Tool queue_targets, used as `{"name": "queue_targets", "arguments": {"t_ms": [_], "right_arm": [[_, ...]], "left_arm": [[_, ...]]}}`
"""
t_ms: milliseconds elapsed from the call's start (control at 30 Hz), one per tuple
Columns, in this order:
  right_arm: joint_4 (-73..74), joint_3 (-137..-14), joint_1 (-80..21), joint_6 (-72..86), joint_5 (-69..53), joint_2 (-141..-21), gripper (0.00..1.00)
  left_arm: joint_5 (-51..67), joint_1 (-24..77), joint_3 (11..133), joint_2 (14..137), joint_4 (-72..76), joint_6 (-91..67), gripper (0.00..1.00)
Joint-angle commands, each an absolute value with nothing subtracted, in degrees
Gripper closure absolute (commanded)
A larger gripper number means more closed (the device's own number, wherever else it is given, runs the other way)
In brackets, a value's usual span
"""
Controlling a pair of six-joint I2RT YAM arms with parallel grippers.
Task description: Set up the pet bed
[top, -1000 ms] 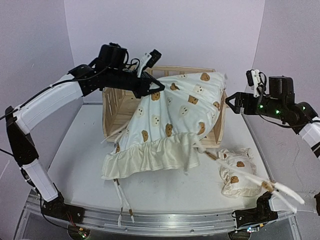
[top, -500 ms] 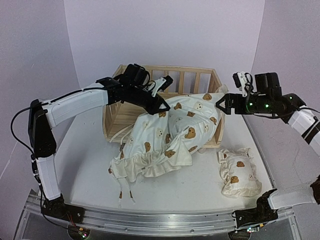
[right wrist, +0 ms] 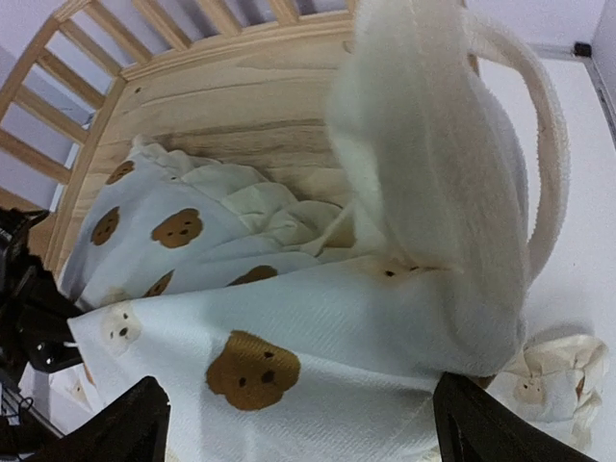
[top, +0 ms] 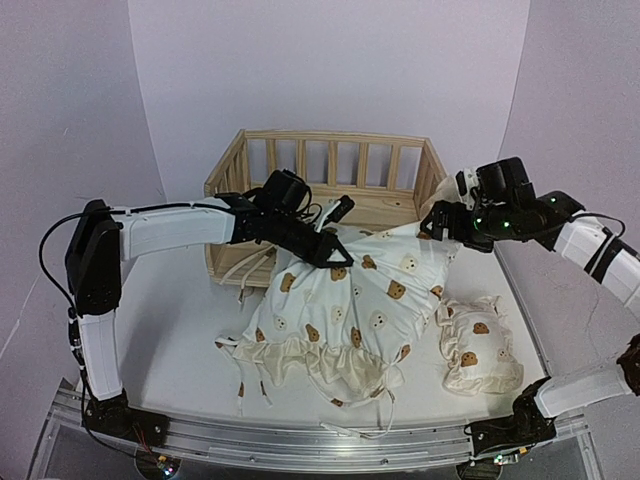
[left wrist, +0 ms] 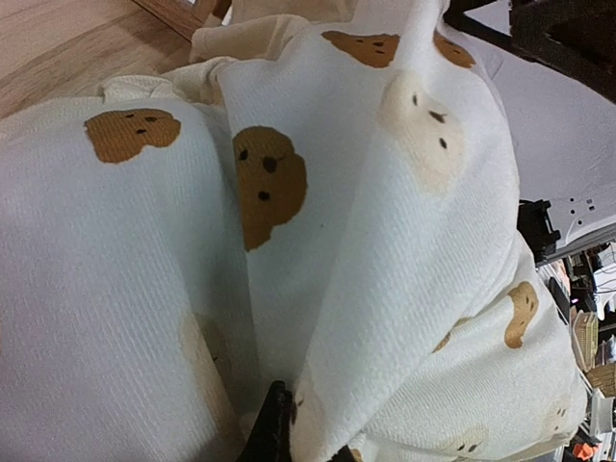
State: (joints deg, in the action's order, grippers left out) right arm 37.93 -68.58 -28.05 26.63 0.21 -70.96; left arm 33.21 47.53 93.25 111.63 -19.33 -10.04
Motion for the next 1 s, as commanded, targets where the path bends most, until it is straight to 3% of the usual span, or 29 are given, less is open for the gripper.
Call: {"name": "queue_targets", "arguments": {"t_ms": [0, 200, 300, 367, 400, 467, 500, 533, 600, 700, 967], "right_arm": [[35.8, -66.6, -29.0, 35.5, 8.5, -72.2, 0.04], [32.4, -62.7, -30.3, 36.7, 14.9, -69.9, 0.09], [32.5, -62.6, -30.3, 36.7, 15.5, -71.6, 0.19], [29.6, -60.7, -30.3, 37.0, 16.5, -71.5, 0.24], [28.3, -59.8, -30.3, 36.6, 17.1, -71.5, 0.31], [26.0, -58.5, -30.3, 35.0, 18.0, -71.7, 0.45], [25.4, -58.1, -30.3, 34.5, 18.7, -71.9, 0.51], [24.9, -57.8, -30.3, 33.4, 19.4, -72.1, 0.66], [23.9, -57.0, -30.3, 31.6, 20.0, -71.7, 0.85], [20.3, -52.8, -30.3, 27.9, 19.8, -69.9, 1.0], [14.8, -47.5, -30.3, 21.2, 16.9, -67.2, 1.0]], "left_arm": [[34.5, 46.8, 91.8, 108.5, -14.6, -12.1, 1.0], [34.4, 46.8, 90.7, 108.5, -13.3, -12.7, 1.0], [35.2, 46.8, 90.0, 108.4, -12.9, -12.7, 1.0], [36.1, 46.8, 89.5, 107.9, -12.9, -12.1, 0.92], [36.1, 46.8, 89.0, 107.0, -13.1, -11.6, 0.74], [34.2, 46.0, 87.3, 103.5, -14.0, -10.4, 0.23], [33.2, 45.2, 85.9, 101.1, -14.2, -10.0, 0.09], [32.3, 44.1, 84.9, 98.1, -14.2, -10.2, 0.02], [29.5, 41.2, 83.6, 94.6, -14.6, -12.2, 0.0], [25.2, 35.8, 84.9, 94.2, -17.3, -17.6, 0.0], [20.3, 34.1, 101.1, 112.4, -25.2, -21.4, 0.04]]}}
